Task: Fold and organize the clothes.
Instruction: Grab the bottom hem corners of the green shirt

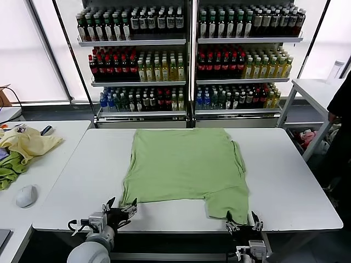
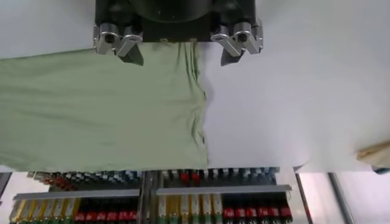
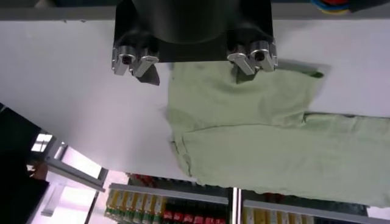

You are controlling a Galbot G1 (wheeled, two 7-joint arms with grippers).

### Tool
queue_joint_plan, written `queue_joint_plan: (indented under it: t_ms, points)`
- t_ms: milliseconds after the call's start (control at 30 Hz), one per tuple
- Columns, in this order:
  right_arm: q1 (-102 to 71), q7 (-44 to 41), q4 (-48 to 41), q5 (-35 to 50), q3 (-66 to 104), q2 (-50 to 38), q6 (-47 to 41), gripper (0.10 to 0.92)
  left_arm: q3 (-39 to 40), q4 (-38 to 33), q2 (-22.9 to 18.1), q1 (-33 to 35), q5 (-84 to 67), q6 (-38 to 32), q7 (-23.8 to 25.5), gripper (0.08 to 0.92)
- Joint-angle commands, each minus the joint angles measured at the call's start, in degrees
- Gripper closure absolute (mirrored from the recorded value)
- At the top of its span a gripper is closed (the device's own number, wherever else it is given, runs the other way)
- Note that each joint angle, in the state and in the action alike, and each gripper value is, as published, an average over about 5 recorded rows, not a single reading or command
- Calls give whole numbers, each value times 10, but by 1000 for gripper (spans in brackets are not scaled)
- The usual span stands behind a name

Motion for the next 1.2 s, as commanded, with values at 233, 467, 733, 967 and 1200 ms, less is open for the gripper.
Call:
queue_joint_plan:
  t_ms: [233,467,733,967,1200]
  points:
    - [-5,-3,1,51,5,-9,-8,538,8,27,3,-15,-73,6,-7,475]
    - [-11,-12,13,60,15,-20,0,677,3,22,7,-8,-82,5,-3,675]
    - [-11,-21,21,75,28,-34,22,829,-2,27,10,-8,-95,-2,4,881]
    - [-9,-39,58,82,42,-52,75,894,-21,-22,23,-10,-127,-38,16,893]
    - [21,-45,60,98,62,-82,100,894,-35,-55,45,-23,-161,-61,19,894]
